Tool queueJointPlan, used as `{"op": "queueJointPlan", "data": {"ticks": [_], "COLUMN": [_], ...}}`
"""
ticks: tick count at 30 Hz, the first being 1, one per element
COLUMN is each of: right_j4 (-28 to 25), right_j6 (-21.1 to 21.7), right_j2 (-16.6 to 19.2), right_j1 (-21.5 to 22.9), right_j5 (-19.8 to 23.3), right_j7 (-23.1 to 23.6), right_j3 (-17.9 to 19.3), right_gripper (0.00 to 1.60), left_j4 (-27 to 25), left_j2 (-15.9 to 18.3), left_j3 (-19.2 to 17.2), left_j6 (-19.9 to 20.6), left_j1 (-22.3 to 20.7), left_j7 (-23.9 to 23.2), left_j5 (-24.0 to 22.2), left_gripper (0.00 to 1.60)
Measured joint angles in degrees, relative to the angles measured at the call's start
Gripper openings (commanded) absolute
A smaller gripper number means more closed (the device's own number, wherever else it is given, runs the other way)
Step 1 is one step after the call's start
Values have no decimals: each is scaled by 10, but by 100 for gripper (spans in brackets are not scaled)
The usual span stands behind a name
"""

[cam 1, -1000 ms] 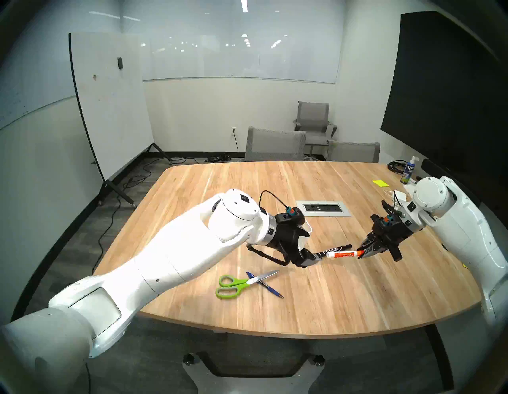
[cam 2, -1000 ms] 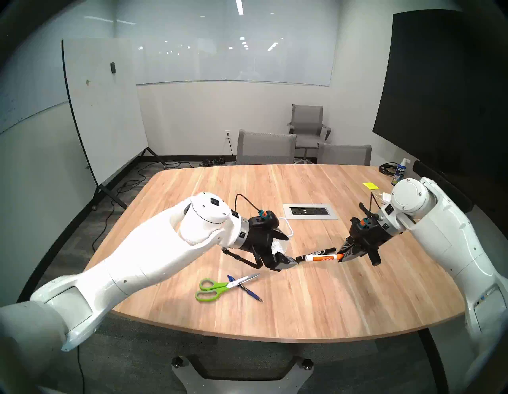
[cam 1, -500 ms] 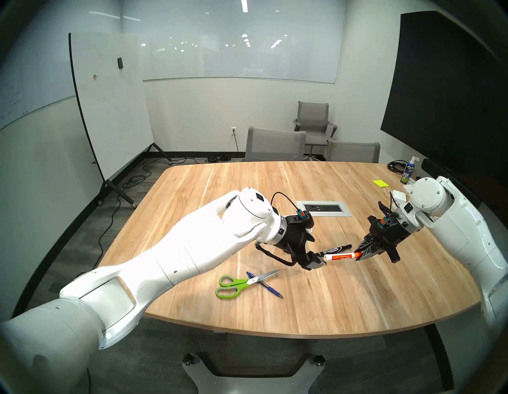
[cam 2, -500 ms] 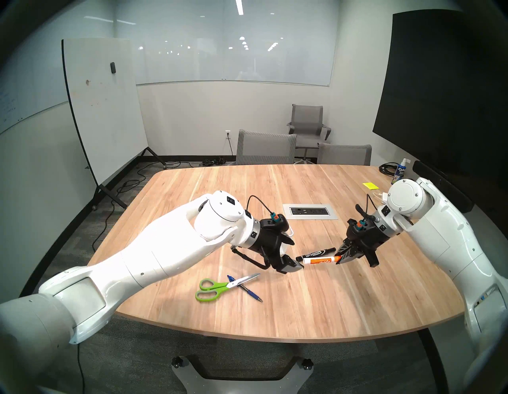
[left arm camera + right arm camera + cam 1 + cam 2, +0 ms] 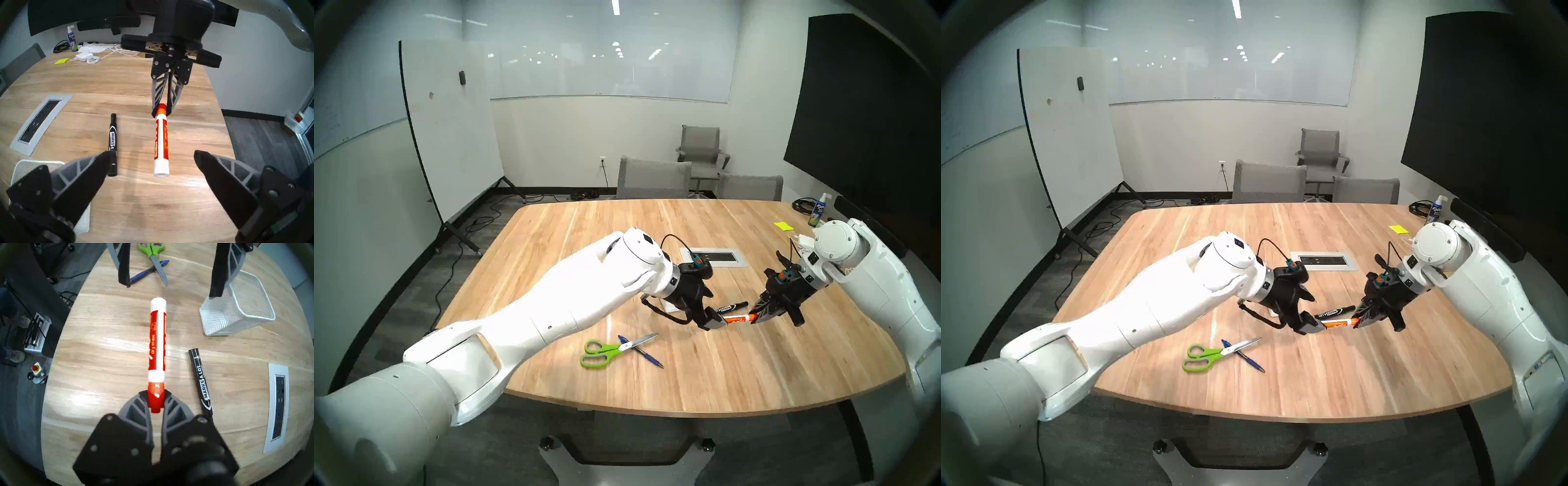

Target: Place the pen, the marker, and the scissors into the pen holder

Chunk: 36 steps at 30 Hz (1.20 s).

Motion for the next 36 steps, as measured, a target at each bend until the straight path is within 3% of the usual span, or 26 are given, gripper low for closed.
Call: {"op": "queueJointPlan", "data": {"ticks": [6,14,36], "right_j4": [-17,-48,-78], "right_j6": [8,20,3], "right_j2": [7,47,135], "right_j1": [4,8,-3], "right_j5": [9,45,119], "right_j7": [0,0,0], "right_j3": [3,16,13], "right_gripper": [0,0,0], "left_j4": [23,42,48], "left_j2": [-18,-32,-43], "left_j3": [6,13,18], "left_j6": [-6,-14,-25], "left_j1": [-6,-10,-12], "left_j7": [-8,-19,-34], "left_j5": [0,0,0], "left_gripper": [160,160,160]}}
